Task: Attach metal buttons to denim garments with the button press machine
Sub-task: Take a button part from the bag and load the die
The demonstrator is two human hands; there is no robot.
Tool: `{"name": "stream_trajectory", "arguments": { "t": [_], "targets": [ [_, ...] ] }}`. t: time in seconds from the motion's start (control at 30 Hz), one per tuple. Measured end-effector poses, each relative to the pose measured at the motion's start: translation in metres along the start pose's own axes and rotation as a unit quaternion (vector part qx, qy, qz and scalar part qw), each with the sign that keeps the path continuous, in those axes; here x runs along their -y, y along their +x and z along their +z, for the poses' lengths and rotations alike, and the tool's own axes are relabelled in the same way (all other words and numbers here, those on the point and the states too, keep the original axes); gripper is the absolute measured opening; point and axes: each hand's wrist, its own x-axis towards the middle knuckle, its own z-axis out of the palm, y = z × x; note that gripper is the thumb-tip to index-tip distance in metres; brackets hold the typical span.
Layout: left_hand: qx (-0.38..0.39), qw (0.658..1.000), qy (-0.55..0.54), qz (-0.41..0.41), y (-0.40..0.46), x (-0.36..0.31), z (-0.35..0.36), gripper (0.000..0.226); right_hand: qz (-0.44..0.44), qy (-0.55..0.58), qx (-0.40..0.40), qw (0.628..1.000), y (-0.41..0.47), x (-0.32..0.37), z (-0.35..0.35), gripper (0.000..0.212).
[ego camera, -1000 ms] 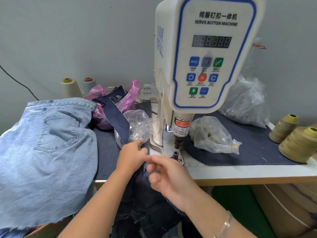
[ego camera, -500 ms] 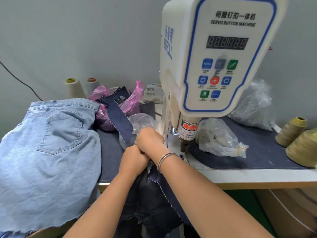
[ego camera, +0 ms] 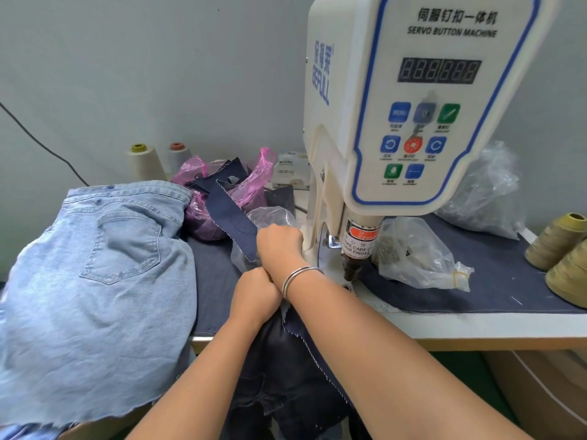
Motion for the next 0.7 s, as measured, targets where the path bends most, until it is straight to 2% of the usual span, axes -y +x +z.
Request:
{"name": "stream_trajectory", "arguments": {
  "t": [0.13,0.3,0.53,0.7],
  "targets": [
    [-0.017,1.000,-0.015,-0.020,0.000,0.000,0.001,0.023,-0.095,-0.057,-0.048,0.993,0.005,0.002,0.003,0.024],
    [-0.007,1.000,-0.015,-0.024,0.001,0.001,0.001,0.022,-0.088,-0.046,0.011,0.995,0.015,0.005,0.005,0.023],
    [-0.005,0.999,-0.030,-0.030,0.002,0.001,0.000,0.021,-0.123,-0.029,-0.044,0.991,0.017,0.006,0.004,0.020],
    [-0.014,1.000,-0.023,-0.015,0.002,0.002,0.001,0.020,-0.115,0.000,-0.066,0.991,0.013,0.002,0.005,0.020]
  ]
}}
